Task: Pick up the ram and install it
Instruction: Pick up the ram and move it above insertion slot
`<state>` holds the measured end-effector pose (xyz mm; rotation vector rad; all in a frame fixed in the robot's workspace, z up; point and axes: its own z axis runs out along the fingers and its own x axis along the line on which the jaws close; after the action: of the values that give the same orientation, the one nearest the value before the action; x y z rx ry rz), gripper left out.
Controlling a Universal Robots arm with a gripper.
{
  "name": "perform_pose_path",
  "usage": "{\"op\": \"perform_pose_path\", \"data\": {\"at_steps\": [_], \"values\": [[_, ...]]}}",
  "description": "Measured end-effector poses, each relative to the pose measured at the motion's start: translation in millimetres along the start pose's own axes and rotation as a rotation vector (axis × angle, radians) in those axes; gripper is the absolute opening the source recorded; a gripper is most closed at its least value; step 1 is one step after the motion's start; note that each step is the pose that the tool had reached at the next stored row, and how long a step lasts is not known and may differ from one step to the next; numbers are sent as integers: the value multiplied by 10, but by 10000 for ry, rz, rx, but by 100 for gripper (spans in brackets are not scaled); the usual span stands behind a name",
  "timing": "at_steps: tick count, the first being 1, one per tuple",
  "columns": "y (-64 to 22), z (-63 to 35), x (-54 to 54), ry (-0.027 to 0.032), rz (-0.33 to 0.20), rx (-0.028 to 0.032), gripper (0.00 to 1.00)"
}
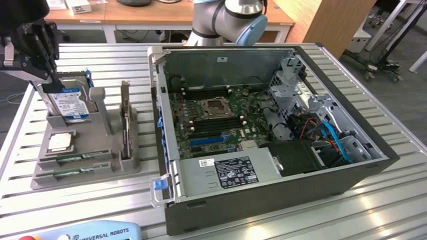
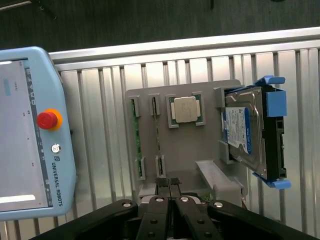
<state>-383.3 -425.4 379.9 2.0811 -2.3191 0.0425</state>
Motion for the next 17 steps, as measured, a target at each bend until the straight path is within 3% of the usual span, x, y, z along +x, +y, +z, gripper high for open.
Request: {"op": "perform_pose_path", "data": {"at_steps": [17], "values": [[0, 38, -1, 0, 0, 0, 11]]}}
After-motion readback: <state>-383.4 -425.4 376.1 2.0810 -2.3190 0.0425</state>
